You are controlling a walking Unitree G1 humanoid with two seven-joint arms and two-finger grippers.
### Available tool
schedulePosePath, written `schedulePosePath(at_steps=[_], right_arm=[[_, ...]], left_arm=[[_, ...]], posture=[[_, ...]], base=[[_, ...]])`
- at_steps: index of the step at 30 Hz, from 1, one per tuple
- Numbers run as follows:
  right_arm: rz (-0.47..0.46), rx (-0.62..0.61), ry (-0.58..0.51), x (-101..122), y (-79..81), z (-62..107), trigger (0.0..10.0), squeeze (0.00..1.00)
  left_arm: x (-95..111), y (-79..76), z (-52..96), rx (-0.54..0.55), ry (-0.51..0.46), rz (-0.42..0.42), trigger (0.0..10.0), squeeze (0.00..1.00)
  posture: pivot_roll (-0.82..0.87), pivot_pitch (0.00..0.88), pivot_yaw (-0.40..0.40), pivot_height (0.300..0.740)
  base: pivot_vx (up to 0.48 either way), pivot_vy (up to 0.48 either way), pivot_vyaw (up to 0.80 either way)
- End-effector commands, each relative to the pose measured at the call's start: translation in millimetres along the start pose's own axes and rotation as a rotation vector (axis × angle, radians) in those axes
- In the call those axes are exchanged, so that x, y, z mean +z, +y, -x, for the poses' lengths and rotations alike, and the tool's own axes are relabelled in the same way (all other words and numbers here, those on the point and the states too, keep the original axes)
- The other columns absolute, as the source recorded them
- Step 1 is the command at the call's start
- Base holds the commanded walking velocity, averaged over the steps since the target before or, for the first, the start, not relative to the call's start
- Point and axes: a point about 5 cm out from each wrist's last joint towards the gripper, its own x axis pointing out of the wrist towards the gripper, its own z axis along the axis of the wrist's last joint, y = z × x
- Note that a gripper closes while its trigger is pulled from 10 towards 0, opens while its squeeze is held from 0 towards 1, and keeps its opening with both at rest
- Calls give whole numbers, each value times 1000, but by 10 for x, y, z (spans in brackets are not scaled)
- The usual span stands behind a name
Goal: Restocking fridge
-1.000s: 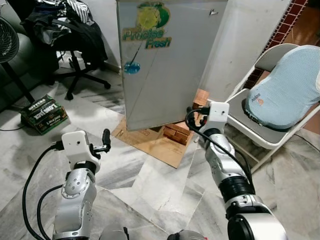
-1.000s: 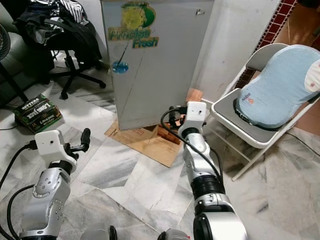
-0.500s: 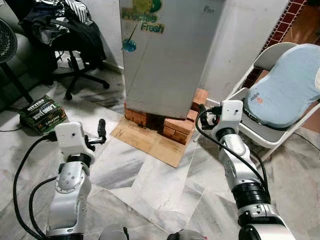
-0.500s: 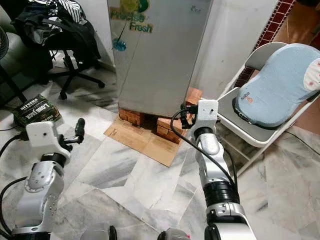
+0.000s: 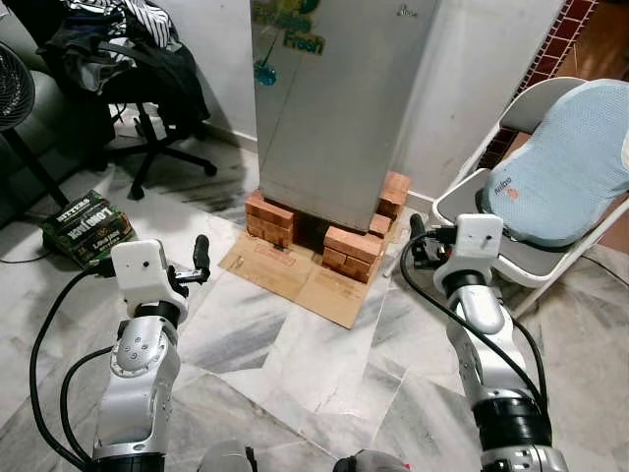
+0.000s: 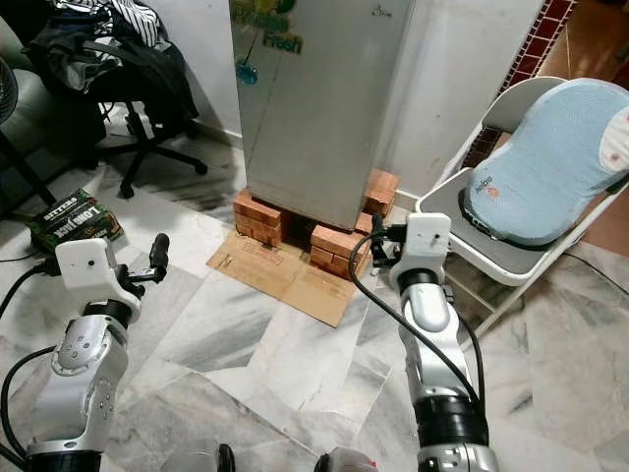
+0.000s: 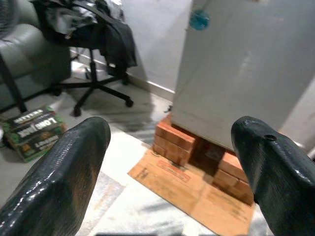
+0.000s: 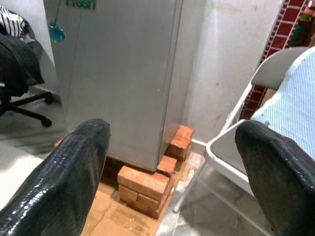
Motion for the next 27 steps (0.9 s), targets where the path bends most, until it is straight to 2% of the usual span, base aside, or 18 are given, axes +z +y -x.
schedulePosePath(at_steps=[1, 3, 8, 11, 17, 27], right_arm=[[-8, -1, -14, 63, 12, -2, 10000, 0], [-26, 9, 7, 55, 51, -12, 10000, 0], [-31, 10, 23, 8, 63, -4, 10000, 0], [-48, -4, 56, -64, 74, -9, 10000, 0], [-48, 2, 35, 7, 105, -32, 10000, 0], [-43, -26, 45, -11, 37, -35, 10000, 0]], left_arm=[[-17, -33, 4, -6, 8, 12, 10000, 0], [-14, -114, -14, -16, 23, 74, 10000, 0], [-60, -145, -15, -29, 54, 103, 10000, 0], [-100, -143, -18, -30, 66, 91, 10000, 0], [-39, -138, -29, -53, 43, 102, 10000, 0], [-64, -168, -23, -71, 62, 107, 10000, 0]], posture=[[5, 40, -12, 740], [7, 42, -15, 740], [10, 44, -17, 740], [20, 55, -20, 740], [17, 59, -18, 740], [7, 63, -9, 740]], base=[[0, 0, 0], [0, 0, -694], [-49, 294, -800], [0, 449, -800], [0, 475, -800], [0, 480, -800]])
